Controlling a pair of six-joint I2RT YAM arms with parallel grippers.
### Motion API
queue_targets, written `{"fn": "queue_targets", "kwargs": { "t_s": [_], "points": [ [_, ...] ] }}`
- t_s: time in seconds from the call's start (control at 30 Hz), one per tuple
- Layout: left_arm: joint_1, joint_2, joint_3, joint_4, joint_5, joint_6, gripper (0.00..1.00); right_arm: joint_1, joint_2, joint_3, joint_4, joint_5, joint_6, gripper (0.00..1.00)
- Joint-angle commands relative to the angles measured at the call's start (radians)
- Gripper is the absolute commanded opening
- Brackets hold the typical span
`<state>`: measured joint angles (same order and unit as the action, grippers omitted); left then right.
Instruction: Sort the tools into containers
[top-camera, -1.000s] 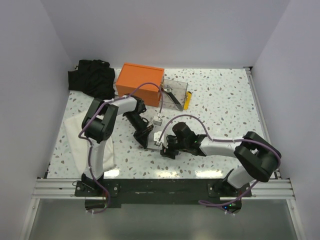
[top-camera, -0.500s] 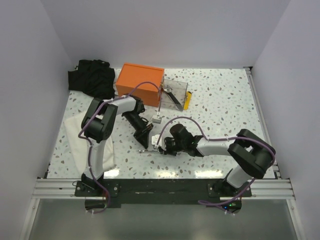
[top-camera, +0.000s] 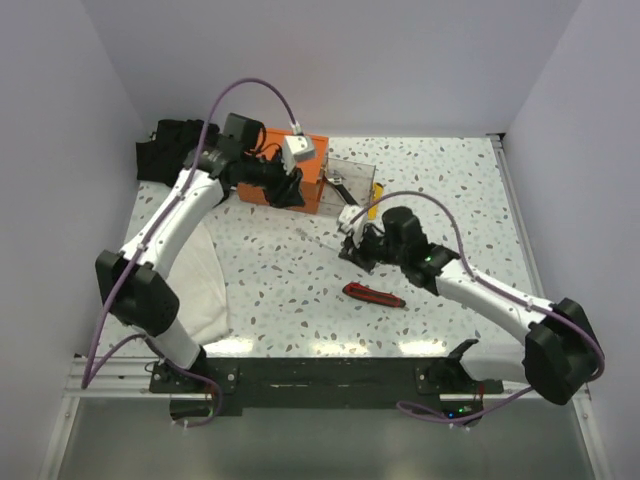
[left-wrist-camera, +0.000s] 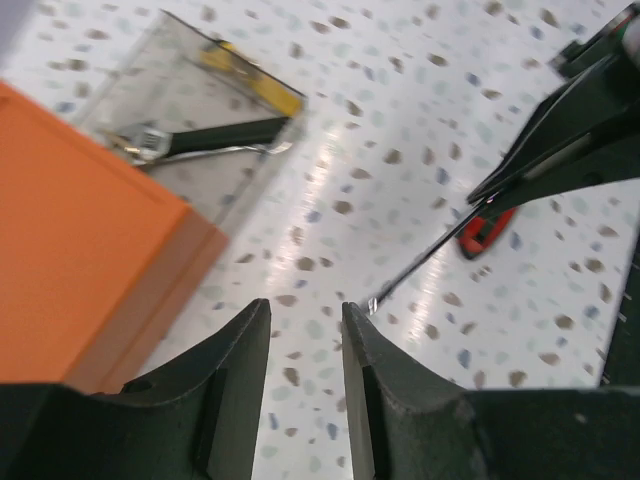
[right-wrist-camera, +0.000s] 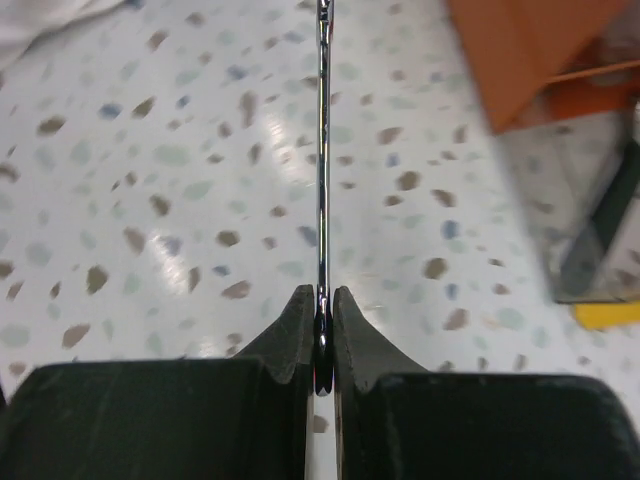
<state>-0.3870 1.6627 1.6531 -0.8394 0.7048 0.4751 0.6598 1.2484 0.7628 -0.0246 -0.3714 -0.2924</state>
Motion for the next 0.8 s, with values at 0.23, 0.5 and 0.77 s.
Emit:
{"fn": "queue_targets", "kwargs": {
  "t_s": [0.23,0.5,0.77],
  "points": [
    [0.039,-0.080,-0.130,0.215,-0.435,-0.167,0.40,-0.167,0.205,0.311,0.038,0.169,0.156,0.00],
    [0.039,-0.118,-0.161,0.226,-0.384,-0.187,0.40,-0.273,0.330,0.448,0.028,0.158,0.133,0.00],
    [0.046,-0.098,-0.109,0.220,-0.438,-0.158,0.40,-0.284,0.439,0.500,-0.055,0.150,0.087,0.00]
  ]
}}
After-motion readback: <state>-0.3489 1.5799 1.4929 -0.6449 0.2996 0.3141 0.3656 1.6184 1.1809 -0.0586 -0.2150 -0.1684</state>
